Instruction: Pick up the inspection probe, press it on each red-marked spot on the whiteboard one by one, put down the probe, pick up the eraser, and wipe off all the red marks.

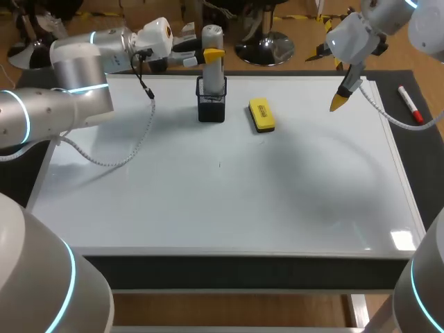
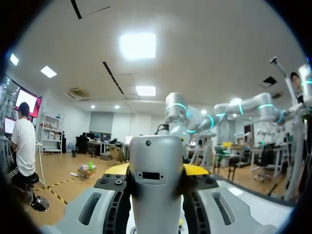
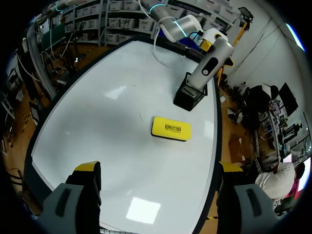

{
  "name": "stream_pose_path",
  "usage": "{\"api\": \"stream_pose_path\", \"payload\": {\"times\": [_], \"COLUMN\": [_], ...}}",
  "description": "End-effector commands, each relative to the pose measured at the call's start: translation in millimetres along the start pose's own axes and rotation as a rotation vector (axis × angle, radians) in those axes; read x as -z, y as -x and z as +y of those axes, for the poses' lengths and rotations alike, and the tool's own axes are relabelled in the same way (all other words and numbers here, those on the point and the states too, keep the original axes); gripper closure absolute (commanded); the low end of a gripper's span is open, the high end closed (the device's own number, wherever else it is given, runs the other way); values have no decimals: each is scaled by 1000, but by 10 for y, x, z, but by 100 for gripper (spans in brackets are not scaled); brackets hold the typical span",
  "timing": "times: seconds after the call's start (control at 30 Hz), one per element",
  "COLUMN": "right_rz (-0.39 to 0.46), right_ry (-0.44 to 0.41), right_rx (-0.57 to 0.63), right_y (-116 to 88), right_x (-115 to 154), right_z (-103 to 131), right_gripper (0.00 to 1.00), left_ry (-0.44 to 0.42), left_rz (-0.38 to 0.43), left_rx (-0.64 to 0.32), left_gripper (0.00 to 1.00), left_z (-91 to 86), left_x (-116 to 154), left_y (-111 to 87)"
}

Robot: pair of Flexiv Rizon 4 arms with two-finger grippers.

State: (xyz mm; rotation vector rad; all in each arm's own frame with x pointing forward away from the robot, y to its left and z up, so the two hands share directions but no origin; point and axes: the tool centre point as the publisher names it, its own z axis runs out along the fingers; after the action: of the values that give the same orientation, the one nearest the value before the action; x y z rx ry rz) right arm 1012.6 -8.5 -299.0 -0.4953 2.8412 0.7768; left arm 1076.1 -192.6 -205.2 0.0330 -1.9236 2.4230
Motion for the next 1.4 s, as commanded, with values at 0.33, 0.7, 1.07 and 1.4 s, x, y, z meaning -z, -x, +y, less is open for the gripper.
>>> {"api": "stream_pose_path", "payload": {"times": [0.33, 0.7, 1.07, 1.4], "right_rz": [3, 3, 3, 3], "right_ry": [-3, -3, -3, -3], "right_rx": [1, 1, 1, 1], "right_y": [5, 5, 5, 5], "right_x": [3, 3, 3, 3], "right_z": [-1, -1, -1, -1], "right_gripper": [0, 0, 0, 0], "left_ry": [-26, -27, -18, -16], "left_rz": [5, 7, 24, 37], "left_rx": [-4, -18, -16, -12], "left_gripper": [100, 100, 100, 100], "left_z": [186, 298, 382, 442], "left_x": [81, 138, 157, 147], "left_y": [73, 30, -14, -11]}}
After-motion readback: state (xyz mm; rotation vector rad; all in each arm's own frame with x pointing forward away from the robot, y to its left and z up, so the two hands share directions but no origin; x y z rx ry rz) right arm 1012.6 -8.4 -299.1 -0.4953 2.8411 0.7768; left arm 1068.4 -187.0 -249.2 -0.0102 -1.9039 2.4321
